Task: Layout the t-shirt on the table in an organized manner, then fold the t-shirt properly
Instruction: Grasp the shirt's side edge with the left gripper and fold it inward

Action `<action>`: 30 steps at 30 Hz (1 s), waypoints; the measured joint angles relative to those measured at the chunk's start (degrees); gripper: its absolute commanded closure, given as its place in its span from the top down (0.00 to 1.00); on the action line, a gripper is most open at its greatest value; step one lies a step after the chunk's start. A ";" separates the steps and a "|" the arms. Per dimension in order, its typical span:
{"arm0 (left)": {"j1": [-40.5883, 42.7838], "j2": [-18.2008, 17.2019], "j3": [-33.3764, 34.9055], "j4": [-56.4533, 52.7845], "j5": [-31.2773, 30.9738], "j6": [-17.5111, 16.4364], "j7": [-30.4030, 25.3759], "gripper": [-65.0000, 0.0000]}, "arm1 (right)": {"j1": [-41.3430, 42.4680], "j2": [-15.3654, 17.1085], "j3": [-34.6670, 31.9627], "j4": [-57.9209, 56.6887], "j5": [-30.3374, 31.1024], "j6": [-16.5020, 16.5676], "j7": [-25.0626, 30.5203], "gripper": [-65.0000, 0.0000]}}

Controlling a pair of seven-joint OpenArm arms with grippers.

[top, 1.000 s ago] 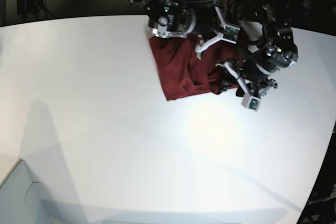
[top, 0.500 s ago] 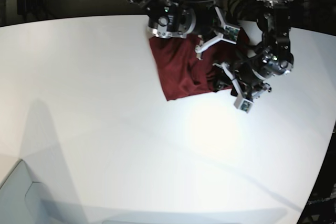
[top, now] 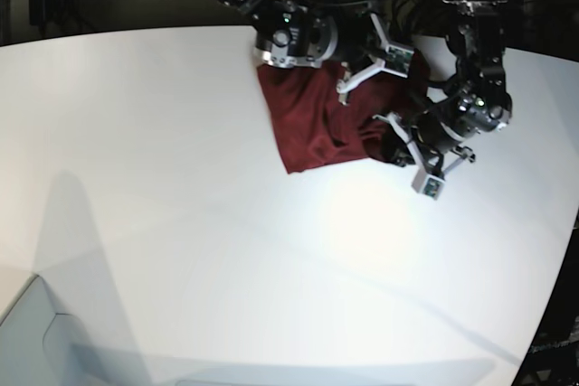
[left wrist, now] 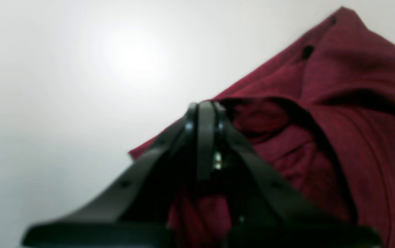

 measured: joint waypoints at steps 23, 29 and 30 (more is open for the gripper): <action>4.13 0.07 -11.69 5.22 0.13 -0.02 -0.15 0.00 | -0.35 0.00 -0.13 0.00 0.00 0.00 0.17 0.00; 3.82 0.04 -11.67 -0.37 0.22 -0.04 -0.11 0.00 | -0.15 0.00 -1.90 -2.34 0.00 -0.02 0.20 0.00; 3.82 0.04 -11.67 -0.87 0.20 -0.04 -0.09 0.00 | -0.17 0.02 -2.64 -2.97 0.00 -0.02 0.20 0.00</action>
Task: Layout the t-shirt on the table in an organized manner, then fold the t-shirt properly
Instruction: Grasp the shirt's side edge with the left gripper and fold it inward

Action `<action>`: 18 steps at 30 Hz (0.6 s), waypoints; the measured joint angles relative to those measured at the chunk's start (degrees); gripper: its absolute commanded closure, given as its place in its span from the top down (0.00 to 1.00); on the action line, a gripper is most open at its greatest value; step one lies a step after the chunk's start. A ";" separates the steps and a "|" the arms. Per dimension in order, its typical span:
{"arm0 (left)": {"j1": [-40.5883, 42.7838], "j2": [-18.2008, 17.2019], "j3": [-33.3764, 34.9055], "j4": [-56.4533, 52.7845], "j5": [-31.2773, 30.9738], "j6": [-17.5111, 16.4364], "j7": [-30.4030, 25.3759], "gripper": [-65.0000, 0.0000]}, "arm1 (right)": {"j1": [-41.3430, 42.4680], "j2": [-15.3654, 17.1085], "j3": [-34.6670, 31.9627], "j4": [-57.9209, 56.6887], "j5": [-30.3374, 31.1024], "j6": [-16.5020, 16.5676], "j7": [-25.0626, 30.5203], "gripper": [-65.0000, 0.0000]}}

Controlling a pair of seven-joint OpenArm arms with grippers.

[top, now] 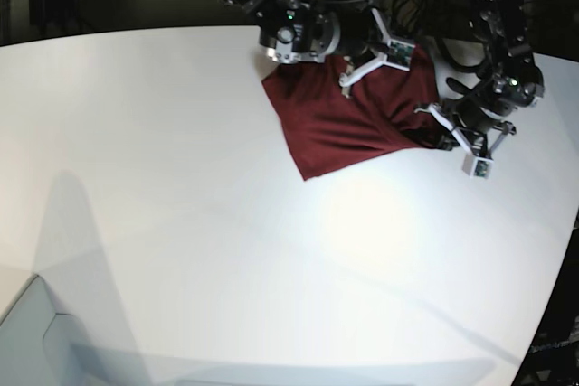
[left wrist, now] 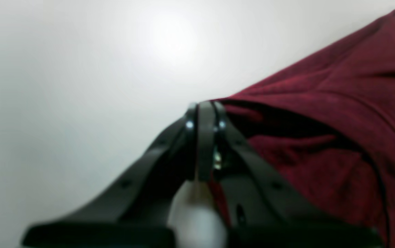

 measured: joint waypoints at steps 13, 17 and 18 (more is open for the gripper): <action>-0.15 -0.11 0.11 0.04 -0.02 -0.02 -0.02 0.01 | 0.17 0.44 -4.33 -1.64 -0.04 0.02 -0.02 0.00; -0.15 -0.15 0.00 0.02 -0.02 -0.02 -0.02 0.05 | 0.31 0.44 -4.33 -1.64 -0.04 0.02 0.00 0.07; -0.15 -0.26 0.00 0.02 -0.02 -0.02 -0.02 0.09 | 0.31 0.44 -4.33 -1.64 -0.02 0.02 -0.02 0.11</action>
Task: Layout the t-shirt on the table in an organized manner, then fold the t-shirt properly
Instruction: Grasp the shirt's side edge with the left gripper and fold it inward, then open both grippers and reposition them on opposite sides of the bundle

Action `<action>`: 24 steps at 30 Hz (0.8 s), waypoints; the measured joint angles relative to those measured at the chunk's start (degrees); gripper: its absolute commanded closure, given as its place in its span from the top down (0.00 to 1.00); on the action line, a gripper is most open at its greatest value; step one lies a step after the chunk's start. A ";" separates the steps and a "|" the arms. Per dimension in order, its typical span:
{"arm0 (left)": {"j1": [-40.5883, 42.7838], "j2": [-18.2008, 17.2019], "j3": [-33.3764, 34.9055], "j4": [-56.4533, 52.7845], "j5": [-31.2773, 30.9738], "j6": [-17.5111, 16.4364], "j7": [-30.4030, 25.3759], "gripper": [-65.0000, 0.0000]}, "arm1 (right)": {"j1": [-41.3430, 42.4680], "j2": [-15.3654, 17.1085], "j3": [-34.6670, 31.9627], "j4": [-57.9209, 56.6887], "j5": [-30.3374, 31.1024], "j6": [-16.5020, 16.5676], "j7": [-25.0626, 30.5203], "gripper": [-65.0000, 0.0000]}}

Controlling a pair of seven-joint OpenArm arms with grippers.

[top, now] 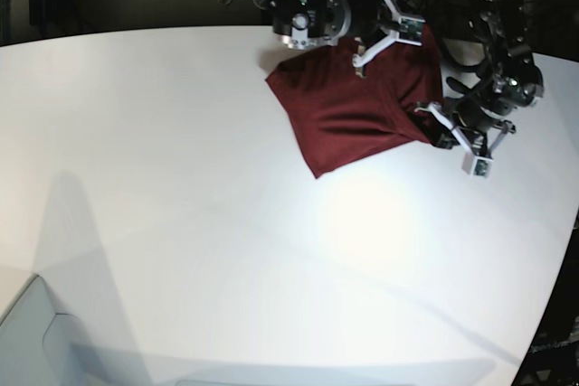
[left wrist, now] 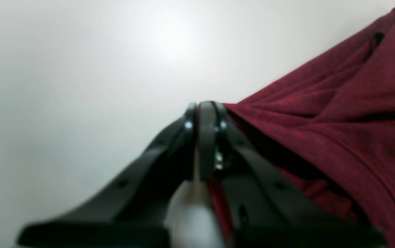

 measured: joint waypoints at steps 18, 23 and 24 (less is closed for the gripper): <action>0.04 1.44 -10.29 3.69 -0.66 -0.20 0.20 0.72 | -1.16 1.57 0.98 0.28 0.22 0.00 0.46 0.55; 0.35 2.27 -13.64 7.96 -0.70 -0.35 0.02 0.72 | -1.73 2.38 5.62 4.26 0.20 0.00 0.50 0.55; 0.55 2.49 -14.80 8.31 -0.72 -0.35 0.02 0.72 | -1.57 2.69 6.25 5.53 0.11 -0.02 0.37 0.55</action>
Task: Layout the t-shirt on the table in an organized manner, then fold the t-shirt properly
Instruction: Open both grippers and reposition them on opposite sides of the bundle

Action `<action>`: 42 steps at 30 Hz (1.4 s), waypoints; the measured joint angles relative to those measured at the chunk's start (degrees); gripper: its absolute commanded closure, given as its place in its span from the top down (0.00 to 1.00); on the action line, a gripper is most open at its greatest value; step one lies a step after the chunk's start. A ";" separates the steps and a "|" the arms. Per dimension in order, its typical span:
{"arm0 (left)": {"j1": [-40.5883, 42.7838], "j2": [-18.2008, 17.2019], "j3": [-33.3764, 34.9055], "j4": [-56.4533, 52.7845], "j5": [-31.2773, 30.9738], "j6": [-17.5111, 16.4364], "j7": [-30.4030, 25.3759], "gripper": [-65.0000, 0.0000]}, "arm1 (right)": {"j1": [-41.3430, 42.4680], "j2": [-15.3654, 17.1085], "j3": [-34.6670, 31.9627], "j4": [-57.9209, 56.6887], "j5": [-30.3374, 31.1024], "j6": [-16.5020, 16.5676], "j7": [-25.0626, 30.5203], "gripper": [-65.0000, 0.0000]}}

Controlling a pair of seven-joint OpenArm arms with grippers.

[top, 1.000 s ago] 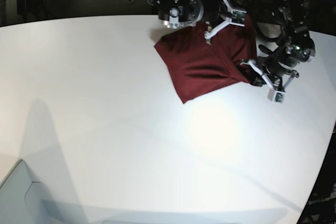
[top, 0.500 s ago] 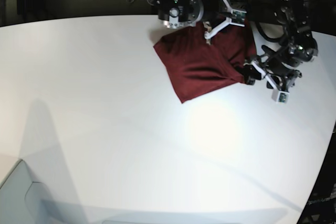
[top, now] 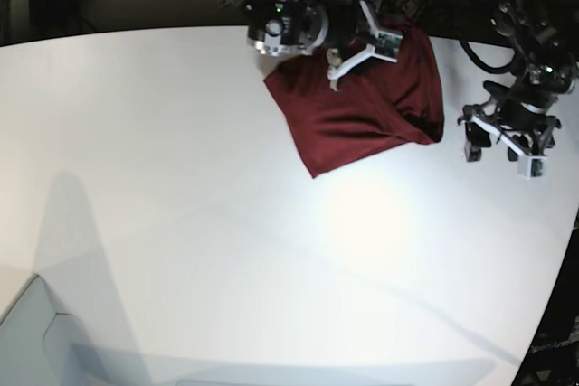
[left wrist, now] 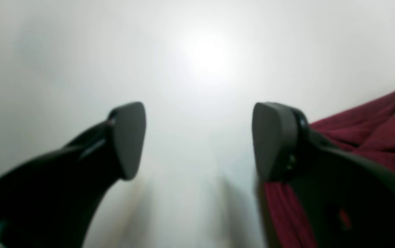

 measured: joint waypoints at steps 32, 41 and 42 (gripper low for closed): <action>9.51 7.06 5.60 0.09 0.07 -0.02 5.09 0.73 | 2.62 3.85 25.03 3.63 0.15 0.02 0.15 0.55; 2.16 7.48 8.33 -8.87 -1.90 -0.48 1.03 0.73 | 3.19 3.89 24.92 0.70 0.63 0.02 0.76 0.55; 1.22 7.45 8.33 -9.64 -1.90 -0.44 1.09 0.73 | 3.41 4.02 24.94 0.55 0.63 0.02 0.85 0.55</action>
